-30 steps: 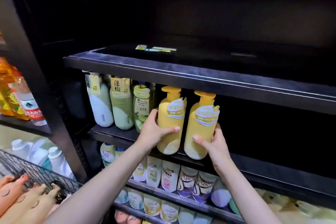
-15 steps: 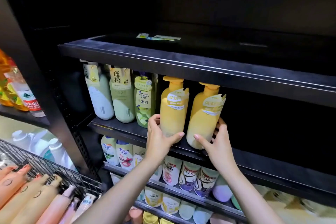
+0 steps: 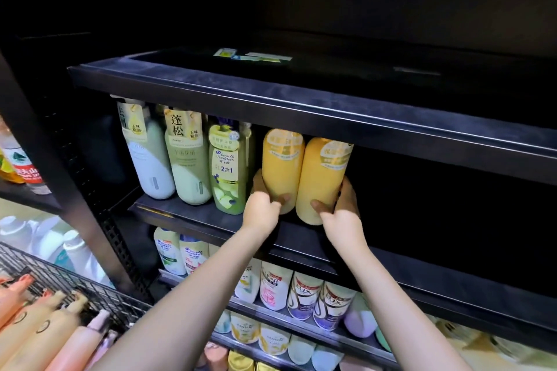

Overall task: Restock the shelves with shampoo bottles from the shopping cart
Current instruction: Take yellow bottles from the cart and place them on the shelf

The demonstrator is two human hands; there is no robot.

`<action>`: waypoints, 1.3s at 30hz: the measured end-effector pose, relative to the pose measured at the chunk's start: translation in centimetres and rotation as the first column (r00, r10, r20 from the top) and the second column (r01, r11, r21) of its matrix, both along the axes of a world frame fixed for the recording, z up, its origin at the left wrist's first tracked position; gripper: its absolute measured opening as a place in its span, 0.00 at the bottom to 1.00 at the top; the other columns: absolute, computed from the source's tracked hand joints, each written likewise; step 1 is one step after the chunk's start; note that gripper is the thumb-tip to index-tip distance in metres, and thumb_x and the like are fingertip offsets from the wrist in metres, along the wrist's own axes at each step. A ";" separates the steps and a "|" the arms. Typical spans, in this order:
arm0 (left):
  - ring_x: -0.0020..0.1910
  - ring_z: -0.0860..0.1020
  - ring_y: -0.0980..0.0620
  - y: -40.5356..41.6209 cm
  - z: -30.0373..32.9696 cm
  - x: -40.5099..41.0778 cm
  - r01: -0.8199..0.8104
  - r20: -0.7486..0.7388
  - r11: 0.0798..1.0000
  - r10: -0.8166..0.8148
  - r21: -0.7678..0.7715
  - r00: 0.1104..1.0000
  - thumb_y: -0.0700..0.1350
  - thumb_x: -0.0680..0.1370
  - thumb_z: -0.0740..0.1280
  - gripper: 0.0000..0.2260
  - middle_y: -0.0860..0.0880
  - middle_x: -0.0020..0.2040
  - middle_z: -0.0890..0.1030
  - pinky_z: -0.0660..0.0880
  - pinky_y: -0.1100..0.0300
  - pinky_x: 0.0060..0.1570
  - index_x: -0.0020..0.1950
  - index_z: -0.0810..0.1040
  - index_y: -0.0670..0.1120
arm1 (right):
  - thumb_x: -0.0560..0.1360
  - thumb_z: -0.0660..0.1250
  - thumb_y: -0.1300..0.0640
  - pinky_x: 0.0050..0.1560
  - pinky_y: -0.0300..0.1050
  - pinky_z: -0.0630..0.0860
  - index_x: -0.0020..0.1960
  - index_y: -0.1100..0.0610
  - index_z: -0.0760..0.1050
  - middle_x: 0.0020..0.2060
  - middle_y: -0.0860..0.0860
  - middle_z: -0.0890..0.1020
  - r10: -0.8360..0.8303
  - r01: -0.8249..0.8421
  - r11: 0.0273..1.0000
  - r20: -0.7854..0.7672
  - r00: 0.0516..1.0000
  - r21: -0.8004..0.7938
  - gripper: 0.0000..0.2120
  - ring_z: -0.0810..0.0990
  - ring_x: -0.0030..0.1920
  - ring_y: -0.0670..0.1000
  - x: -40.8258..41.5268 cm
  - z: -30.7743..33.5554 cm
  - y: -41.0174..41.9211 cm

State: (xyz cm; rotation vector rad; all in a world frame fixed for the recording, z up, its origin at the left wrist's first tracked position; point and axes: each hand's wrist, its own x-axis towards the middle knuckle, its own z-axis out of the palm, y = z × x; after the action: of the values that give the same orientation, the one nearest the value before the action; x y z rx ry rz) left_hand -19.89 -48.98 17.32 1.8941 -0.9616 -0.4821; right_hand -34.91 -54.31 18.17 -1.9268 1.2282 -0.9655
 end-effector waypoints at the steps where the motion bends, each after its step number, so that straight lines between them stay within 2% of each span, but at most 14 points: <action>1: 0.54 0.77 0.39 -0.4 -0.1 0.2 0.001 -0.014 1.000 -0.001 0.014 1.000 0.43 0.77 0.67 0.18 0.38 0.52 0.78 0.74 0.50 0.54 0.62 0.71 0.35 | 0.72 0.72 0.53 0.64 0.51 0.70 0.76 0.54 0.54 0.70 0.56 0.67 -0.013 0.013 1.000 0.013 1.000 0.025 0.40 0.70 0.67 0.58 0.3 0.1 -0.4; 5: 0.60 0.74 0.40 -1.9 -0.2 1.1 0.028 -0.026 0.995 -0.030 -0.096 0.999 0.43 0.75 0.70 0.32 0.40 0.64 0.74 0.72 0.49 0.60 0.74 0.58 0.44 | 0.71 0.72 0.48 0.62 0.56 0.72 0.75 0.52 0.55 0.70 0.54 0.66 -0.103 0.107 0.992 -0.067 0.992 0.069 0.40 0.72 0.65 0.61 1.4 0.4 -1.4; 9: 0.64 0.71 0.42 -3.1 -0.1 1.6 0.058 -0.128 0.987 -0.078 -0.148 0.989 0.41 0.74 0.71 0.31 0.41 0.67 0.71 0.68 0.48 0.65 0.72 0.59 0.42 | 0.69 0.73 0.46 0.59 0.59 0.73 0.73 0.55 0.57 0.69 0.55 0.67 -0.189 0.192 0.981 -0.106 0.976 0.016 0.40 0.73 0.64 0.62 2.5 0.3 -1.9; 13: 0.66 0.70 0.41 -4.4 0.4 2.3 0.063 -0.165 0.997 -0.071 -0.050 0.984 0.42 0.74 0.70 0.32 0.41 0.67 0.70 0.67 0.49 0.66 0.73 0.57 0.41 | 0.69 0.73 0.46 0.56 0.58 0.75 0.73 0.55 0.58 0.68 0.55 0.67 -0.220 0.222 0.975 -0.068 0.973 0.027 0.40 0.74 0.62 0.62 3.2 0.7 -1.9; 16: 0.62 0.73 0.38 -2.7 0.1 1.2 0.019 -0.013 0.987 -0.017 0.160 1.000 0.45 0.76 0.67 0.23 0.38 0.65 0.72 0.70 0.50 0.61 0.68 0.65 0.40 | 0.73 0.70 0.51 0.57 0.56 0.74 0.74 0.55 0.56 0.68 0.57 0.67 -0.198 0.208 0.974 -0.107 0.974 0.088 0.36 0.73 0.63 0.63 2.9 0.8 -0.8; 19: 0.67 0.69 0.41 2.4 -1.3 -0.7 0.145 0.147 0.974 -0.172 0.176 0.974 0.48 0.77 0.65 0.23 0.39 0.67 0.70 0.66 0.50 0.66 0.69 0.66 0.40 | 0.77 0.64 0.52 0.59 0.56 0.72 0.66 0.63 0.67 0.61 0.62 0.73 -0.206 0.183 0.976 -0.230 0.951 -0.116 0.22 0.73 0.60 0.63 1.2 -0.1 3.1; 22: 0.76 0.55 0.50 9.5 -3.3 -1.0 0.221 0.388 0.955 -0.284 0.199 0.877 0.50 0.79 0.61 0.27 0.48 0.76 0.59 0.49 0.52 0.75 0.76 0.58 0.46 | 0.78 0.61 0.52 0.65 0.55 0.67 0.66 0.60 0.69 0.62 0.57 0.74 -0.096 -0.001 0.943 -0.273 0.957 -0.333 0.19 0.71 0.64 0.58 0.1 -2.2 8.5; 25: 0.77 0.50 0.53 17.4 -5.8 0.7 0.134 0.479 0.956 -0.248 0.261 0.842 0.51 0.80 0.60 0.29 0.51 0.78 0.53 0.44 0.59 0.74 0.77 0.53 0.48 | 0.75 0.56 0.50 0.69 0.53 0.59 0.64 0.57 0.72 0.64 0.55 0.75 0.112 -0.264 0.892 -0.386 0.916 -0.367 0.21 0.68 0.66 0.54 1.4 -5.3 13.3; 27: 0.76 0.54 0.50 22.7 -7.9 2.1 0.050 0.436 0.951 -0.186 0.306 0.881 0.50 0.78 0.62 0.30 0.48 0.77 0.57 0.47 0.61 0.72 0.77 0.54 0.45 | 0.73 0.56 0.50 0.67 0.52 0.60 0.61 0.56 0.73 0.60 0.53 0.78 0.239 -0.434 0.843 -0.504 0.830 -0.316 0.19 0.72 0.63 0.53 3.3 -7.6 16.4; 29: 0.73 0.62 0.46 28.0 -10.1 3.5 -0.039 0.377 0.911 -0.131 0.411 0.917 0.48 0.76 0.64 0.31 0.44 0.75 0.63 0.57 0.58 0.71 0.76 0.57 0.43 | 0.72 0.56 0.49 0.64 0.51 0.68 0.58 0.54 0.75 0.56 0.52 0.79 0.357 -0.572 0.797 -0.614 0.704 -0.192 0.19 0.78 0.58 0.55 5.4 -9.9 19.3; 31: 0.67 0.71 0.42 33.4 -12.1 4.7 -0.119 0.345 0.848 -0.079 0.516 0.935 0.49 0.75 0.65 0.30 0.40 0.69 0.71 0.69 0.53 0.65 0.74 0.62 0.40 | 0.73 0.52 0.47 0.60 0.52 0.73 0.59 0.54 0.75 0.57 0.52 0.78 0.511 -0.680 0.732 -0.688 0.515 0.034 0.22 0.78 0.56 0.57 7.9 -11.8 22.0; 33: 0.54 0.79 0.41 38.7 -13.2 5.5 -0.163 0.317 0.802 -0.035 0.575 0.948 0.51 0.73 0.62 0.28 0.40 0.60 0.78 0.78 0.55 0.48 0.70 0.66 0.38 | 0.74 0.50 0.45 0.60 0.51 0.72 0.65 0.53 0.71 0.60 0.52 0.75 0.619 -0.764 0.605 -0.736 0.274 0.224 0.25 0.76 0.60 0.58 10.5 -13.5 24.6; 35: 0.42 0.82 0.43 43.6 -14.0 5.9 -0.229 0.315 0.763 0.034 0.605 0.948 0.53 0.70 0.62 0.26 0.42 0.49 0.82 0.78 0.59 0.33 0.63 0.71 0.40 | 0.76 0.55 0.47 0.61 0.51 0.71 0.69 0.53 0.67 0.63 0.52 0.72 0.658 -0.820 0.482 -0.746 0.105 0.310 0.23 0.73 0.63 0.57 13.0 -14.8 27.4; 39: 0.36 0.82 0.46 51.4 -15.0 6.7 -0.356 0.339 0.644 0.156 0.677 0.928 0.49 0.60 0.75 0.28 0.46 0.42 0.82 0.75 0.62 0.27 0.57 0.77 0.41 | 0.78 0.57 0.48 0.58 0.51 0.70 0.69 0.54 0.66 0.61 0.53 0.73 0.637 -0.887 0.310 -0.767 -0.074 0.343 0.21 0.73 0.61 0.58 18.0 -16.3 33.5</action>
State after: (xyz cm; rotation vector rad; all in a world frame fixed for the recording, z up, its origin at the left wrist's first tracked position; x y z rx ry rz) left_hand -13.22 2.45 2.35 2.8459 -0.6595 -0.5015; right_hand -16.90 -20.85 1.84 -2.8496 -0.0261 0.6267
